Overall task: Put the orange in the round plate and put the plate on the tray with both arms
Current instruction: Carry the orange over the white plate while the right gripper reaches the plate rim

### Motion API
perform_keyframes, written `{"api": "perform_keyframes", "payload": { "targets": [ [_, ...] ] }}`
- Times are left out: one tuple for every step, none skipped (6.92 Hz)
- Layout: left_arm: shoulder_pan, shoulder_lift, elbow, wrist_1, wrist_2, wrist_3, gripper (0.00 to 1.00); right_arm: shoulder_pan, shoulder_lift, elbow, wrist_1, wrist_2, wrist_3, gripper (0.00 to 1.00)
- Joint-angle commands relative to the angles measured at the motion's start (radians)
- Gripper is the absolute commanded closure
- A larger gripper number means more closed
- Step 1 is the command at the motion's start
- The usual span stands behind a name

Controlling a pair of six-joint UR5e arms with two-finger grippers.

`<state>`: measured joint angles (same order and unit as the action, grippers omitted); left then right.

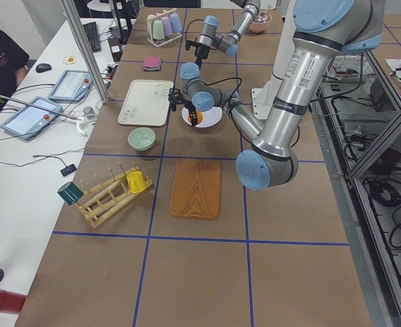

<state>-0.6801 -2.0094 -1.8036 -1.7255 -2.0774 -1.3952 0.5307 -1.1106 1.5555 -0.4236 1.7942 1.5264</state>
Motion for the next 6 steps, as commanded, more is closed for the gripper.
{"api": "perform_keyframes", "payload": {
  "targets": [
    [0.094,-0.081,0.027,0.021,0.061,-0.079,0.26,-0.043,0.006,-0.031,0.003,-0.036,0.0,0.02],
    [0.123,-0.115,0.067,0.02,0.092,-0.088,0.25,-0.06,0.003,-0.037,0.003,-0.045,-0.005,0.02],
    [0.135,-0.13,0.081,0.014,0.092,-0.102,0.24,-0.072,0.002,-0.043,0.003,-0.047,-0.009,0.02],
    [0.139,-0.132,0.096,0.009,0.092,-0.102,0.18,-0.083,0.003,-0.043,0.003,-0.058,-0.009,0.02],
    [0.14,-0.134,0.098,0.007,0.094,-0.099,0.06,-0.098,0.008,-0.045,0.0,-0.087,-0.008,0.02],
    [0.139,-0.132,0.092,0.009,0.105,-0.096,0.03,-0.107,0.011,-0.045,-0.001,-0.088,-0.005,0.02]
  ]
}}
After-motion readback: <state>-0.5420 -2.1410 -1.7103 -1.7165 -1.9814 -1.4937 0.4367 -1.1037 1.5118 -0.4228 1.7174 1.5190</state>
